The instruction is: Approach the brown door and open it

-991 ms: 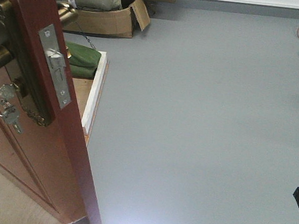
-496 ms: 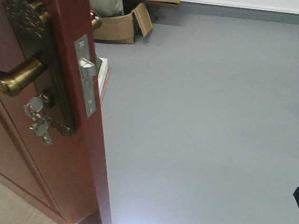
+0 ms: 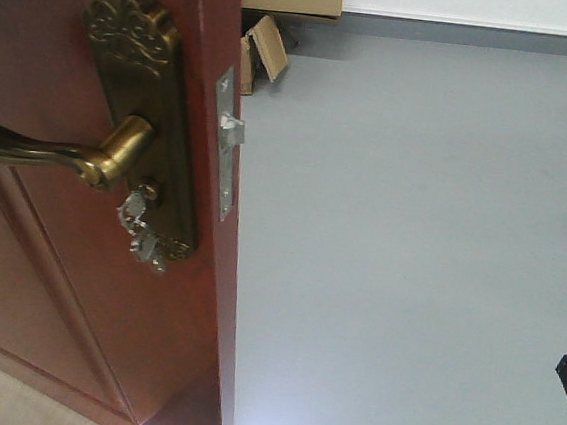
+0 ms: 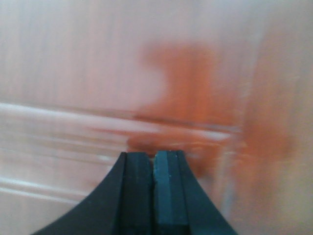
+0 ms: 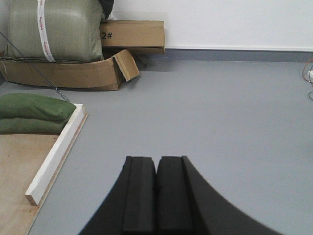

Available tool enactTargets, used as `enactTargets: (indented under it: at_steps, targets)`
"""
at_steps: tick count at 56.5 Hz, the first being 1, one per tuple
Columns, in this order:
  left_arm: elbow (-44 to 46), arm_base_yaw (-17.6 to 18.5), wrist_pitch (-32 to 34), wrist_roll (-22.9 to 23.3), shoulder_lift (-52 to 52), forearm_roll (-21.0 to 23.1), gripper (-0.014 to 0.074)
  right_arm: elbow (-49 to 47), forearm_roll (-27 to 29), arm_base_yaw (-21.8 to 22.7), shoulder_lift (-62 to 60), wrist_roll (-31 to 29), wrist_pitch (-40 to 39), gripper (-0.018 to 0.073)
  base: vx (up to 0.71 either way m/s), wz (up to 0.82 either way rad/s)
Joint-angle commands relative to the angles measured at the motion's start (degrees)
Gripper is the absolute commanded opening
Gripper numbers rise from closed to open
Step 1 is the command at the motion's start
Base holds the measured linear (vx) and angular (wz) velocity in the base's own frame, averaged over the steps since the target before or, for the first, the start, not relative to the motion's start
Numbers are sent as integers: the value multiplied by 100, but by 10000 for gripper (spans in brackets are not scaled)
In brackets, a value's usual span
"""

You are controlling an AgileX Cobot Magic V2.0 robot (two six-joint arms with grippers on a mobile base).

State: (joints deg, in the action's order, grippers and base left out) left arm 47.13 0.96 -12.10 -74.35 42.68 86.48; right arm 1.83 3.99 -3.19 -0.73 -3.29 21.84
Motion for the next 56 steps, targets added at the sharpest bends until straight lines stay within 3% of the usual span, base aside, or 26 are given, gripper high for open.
enactTargets:
  at_steps: [1,56]
  targets:
    - [196,15,52,5,-9,109,-3,19,-20,9,-32,-49,-437,0,15,0]
    - [196,15,52,5,-9,109,-3,19,-20,9,-32,-49,-470,0,13,3]
